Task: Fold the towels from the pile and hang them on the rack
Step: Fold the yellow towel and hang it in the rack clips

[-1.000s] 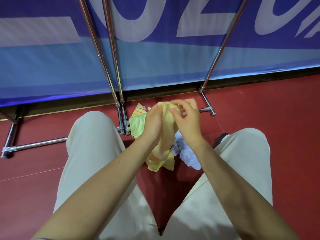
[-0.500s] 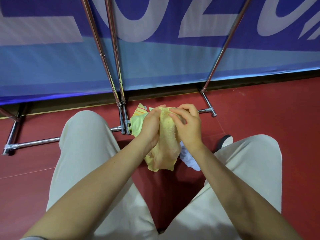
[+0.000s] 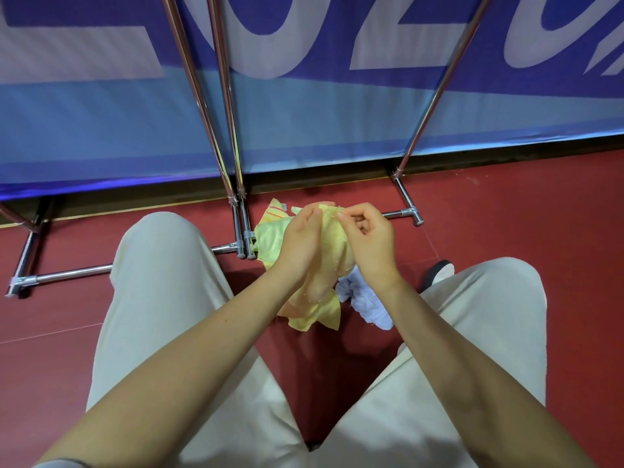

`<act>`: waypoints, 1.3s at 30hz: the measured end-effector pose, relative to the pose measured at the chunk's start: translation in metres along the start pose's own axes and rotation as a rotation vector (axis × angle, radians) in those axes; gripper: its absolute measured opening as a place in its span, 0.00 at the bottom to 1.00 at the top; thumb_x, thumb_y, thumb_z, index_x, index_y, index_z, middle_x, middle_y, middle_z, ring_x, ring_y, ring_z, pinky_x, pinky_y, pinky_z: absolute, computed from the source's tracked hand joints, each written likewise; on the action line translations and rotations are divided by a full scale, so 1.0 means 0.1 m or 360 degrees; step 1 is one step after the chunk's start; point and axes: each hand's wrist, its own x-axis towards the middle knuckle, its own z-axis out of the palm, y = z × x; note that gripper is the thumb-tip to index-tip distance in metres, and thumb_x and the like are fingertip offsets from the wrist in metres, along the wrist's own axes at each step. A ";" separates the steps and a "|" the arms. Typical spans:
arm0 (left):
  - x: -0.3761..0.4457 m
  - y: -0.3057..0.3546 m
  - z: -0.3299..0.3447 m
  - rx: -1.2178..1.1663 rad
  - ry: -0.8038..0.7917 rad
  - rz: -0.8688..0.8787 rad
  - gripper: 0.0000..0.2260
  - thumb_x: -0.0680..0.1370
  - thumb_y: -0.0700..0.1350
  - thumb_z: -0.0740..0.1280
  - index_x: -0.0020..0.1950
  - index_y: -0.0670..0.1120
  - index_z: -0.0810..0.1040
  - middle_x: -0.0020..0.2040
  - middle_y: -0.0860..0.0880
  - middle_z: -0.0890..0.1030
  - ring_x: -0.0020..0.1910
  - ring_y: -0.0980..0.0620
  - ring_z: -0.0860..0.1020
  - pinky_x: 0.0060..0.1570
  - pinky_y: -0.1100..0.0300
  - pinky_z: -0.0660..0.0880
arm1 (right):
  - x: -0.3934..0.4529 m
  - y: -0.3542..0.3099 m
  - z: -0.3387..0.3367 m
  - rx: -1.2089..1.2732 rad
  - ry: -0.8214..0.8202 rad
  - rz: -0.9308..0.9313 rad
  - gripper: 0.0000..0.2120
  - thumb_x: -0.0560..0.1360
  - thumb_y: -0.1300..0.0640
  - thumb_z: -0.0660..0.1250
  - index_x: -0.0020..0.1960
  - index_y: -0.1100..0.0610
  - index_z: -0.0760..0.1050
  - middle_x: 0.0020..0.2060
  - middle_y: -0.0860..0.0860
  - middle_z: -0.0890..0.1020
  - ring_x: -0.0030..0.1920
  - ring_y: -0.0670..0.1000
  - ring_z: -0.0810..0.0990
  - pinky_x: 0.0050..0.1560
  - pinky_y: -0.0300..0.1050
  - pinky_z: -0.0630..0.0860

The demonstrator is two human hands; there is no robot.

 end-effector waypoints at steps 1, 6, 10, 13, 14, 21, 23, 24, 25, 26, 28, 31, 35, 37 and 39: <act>0.00 0.00 0.00 -0.0015 -0.0020 -0.0002 0.15 0.83 0.41 0.54 0.60 0.46 0.79 0.51 0.57 0.81 0.49 0.68 0.77 0.48 0.77 0.70 | 0.01 0.01 0.01 0.0002 0.0009 0.0030 0.09 0.75 0.60 0.69 0.39 0.51 0.76 0.31 0.46 0.77 0.32 0.44 0.71 0.35 0.37 0.71; -0.01 0.02 0.00 -0.0044 -0.0106 -0.0078 0.14 0.83 0.49 0.57 0.61 0.49 0.79 0.58 0.52 0.81 0.59 0.58 0.77 0.59 0.66 0.71 | 0.04 0.01 0.01 0.0088 0.0041 0.0171 0.07 0.75 0.59 0.70 0.38 0.54 0.76 0.29 0.42 0.76 0.32 0.41 0.73 0.36 0.36 0.71; 0.00 -0.03 -0.02 0.0055 -0.0126 0.0035 0.11 0.81 0.46 0.62 0.61 0.48 0.79 0.60 0.52 0.81 0.61 0.56 0.77 0.63 0.61 0.71 | 0.07 -0.02 -0.01 0.0232 -0.0033 0.0277 0.05 0.75 0.59 0.70 0.40 0.57 0.78 0.35 0.49 0.80 0.38 0.45 0.77 0.42 0.38 0.75; 0.03 -0.03 -0.03 0.0152 0.0007 0.0082 0.12 0.82 0.43 0.59 0.61 0.46 0.80 0.55 0.53 0.82 0.54 0.60 0.78 0.56 0.68 0.72 | 0.07 -0.01 0.00 0.0261 -0.0124 0.0306 0.04 0.75 0.59 0.70 0.42 0.57 0.78 0.36 0.51 0.80 0.40 0.48 0.77 0.43 0.42 0.75; 0.04 -0.02 -0.04 0.0175 0.0056 0.0099 0.12 0.82 0.42 0.59 0.60 0.46 0.80 0.53 0.53 0.81 0.52 0.61 0.77 0.54 0.69 0.72 | 0.06 -0.01 0.02 0.0262 -0.0165 0.0289 0.04 0.75 0.59 0.69 0.42 0.58 0.78 0.36 0.51 0.80 0.40 0.47 0.77 0.43 0.41 0.75; 0.16 0.01 -0.16 0.0240 0.0307 0.0250 0.13 0.82 0.39 0.55 0.57 0.44 0.79 0.46 0.53 0.79 0.50 0.53 0.76 0.58 0.54 0.72 | 0.04 0.08 0.07 -0.0203 -0.0627 0.0081 0.06 0.73 0.56 0.70 0.45 0.52 0.72 0.32 0.52 0.76 0.34 0.46 0.73 0.37 0.46 0.71; 0.19 0.02 -0.20 0.0251 0.0310 0.0279 0.13 0.82 0.39 0.55 0.56 0.45 0.79 0.47 0.53 0.79 0.53 0.49 0.77 0.60 0.51 0.72 | 0.02 0.12 0.06 -0.0312 -0.0716 0.0089 0.07 0.71 0.51 0.69 0.46 0.51 0.73 0.36 0.59 0.78 0.35 0.54 0.75 0.39 0.52 0.74; 0.20 0.02 -0.22 0.0258 0.0288 0.0288 0.13 0.82 0.40 0.55 0.56 0.45 0.79 0.48 0.52 0.79 0.54 0.49 0.77 0.61 0.50 0.72 | 0.01 0.14 0.05 -0.0341 -0.0745 0.0094 0.07 0.72 0.51 0.69 0.48 0.50 0.73 0.38 0.58 0.79 0.37 0.55 0.77 0.42 0.53 0.75; 0.20 0.02 -0.23 0.0266 0.0255 0.0293 0.13 0.82 0.40 0.56 0.56 0.45 0.79 0.48 0.53 0.79 0.54 0.49 0.77 0.61 0.50 0.72 | 0.01 0.14 0.04 -0.0362 -0.0770 0.0095 0.08 0.72 0.52 0.68 0.50 0.51 0.74 0.40 0.55 0.80 0.40 0.54 0.79 0.43 0.52 0.76; 0.20 0.03 -0.25 0.0279 0.0217 0.0297 0.13 0.82 0.40 0.56 0.56 0.45 0.79 0.48 0.53 0.79 0.53 0.51 0.77 0.60 0.52 0.72 | 0.01 0.15 0.03 -0.0381 -0.0796 0.0085 0.08 0.74 0.54 0.68 0.52 0.52 0.74 0.41 0.52 0.81 0.41 0.51 0.79 0.44 0.48 0.76; 0.18 0.05 -0.26 0.0300 0.0138 0.0321 0.12 0.82 0.39 0.56 0.56 0.45 0.79 0.48 0.55 0.79 0.51 0.54 0.76 0.59 0.55 0.72 | 0.00 0.18 0.00 -0.0468 -0.0849 0.0053 0.08 0.76 0.56 0.66 0.55 0.54 0.74 0.43 0.48 0.80 0.42 0.46 0.78 0.44 0.40 0.74; 0.16 0.04 -0.26 0.0319 0.0047 0.0358 0.12 0.83 0.39 0.56 0.56 0.46 0.79 0.49 0.54 0.79 0.52 0.56 0.76 0.58 0.58 0.71 | -0.01 0.23 -0.06 -0.0651 -0.0894 0.0064 0.09 0.78 0.53 0.64 0.57 0.51 0.73 0.42 0.47 0.81 0.42 0.45 0.79 0.44 0.40 0.74; 0.13 0.01 -0.27 0.0343 -0.0017 0.0357 0.12 0.83 0.40 0.57 0.57 0.46 0.79 0.51 0.55 0.79 0.53 0.57 0.76 0.60 0.61 0.71 | -0.03 0.27 -0.16 -0.0709 -0.0881 0.0098 0.09 0.76 0.47 0.66 0.55 0.45 0.76 0.38 0.44 0.81 0.40 0.44 0.79 0.45 0.45 0.76; 0.13 -0.01 -0.29 0.0356 -0.0014 0.0332 0.12 0.83 0.41 0.57 0.57 0.47 0.79 0.52 0.55 0.80 0.55 0.56 0.76 0.62 0.59 0.71 | -0.04 0.27 -0.21 -0.0708 -0.0811 0.0061 0.13 0.75 0.49 0.68 0.60 0.49 0.77 0.40 0.40 0.78 0.42 0.41 0.77 0.47 0.38 0.72; 0.14 -0.03 -0.32 0.0340 0.0011 0.0291 0.12 0.83 0.41 0.57 0.56 0.50 0.79 0.53 0.54 0.80 0.57 0.55 0.77 0.64 0.55 0.71 | -0.06 0.27 -0.26 -0.0763 -0.0678 -0.0031 0.14 0.74 0.52 0.71 0.58 0.53 0.78 0.41 0.39 0.73 0.46 0.42 0.74 0.49 0.35 0.67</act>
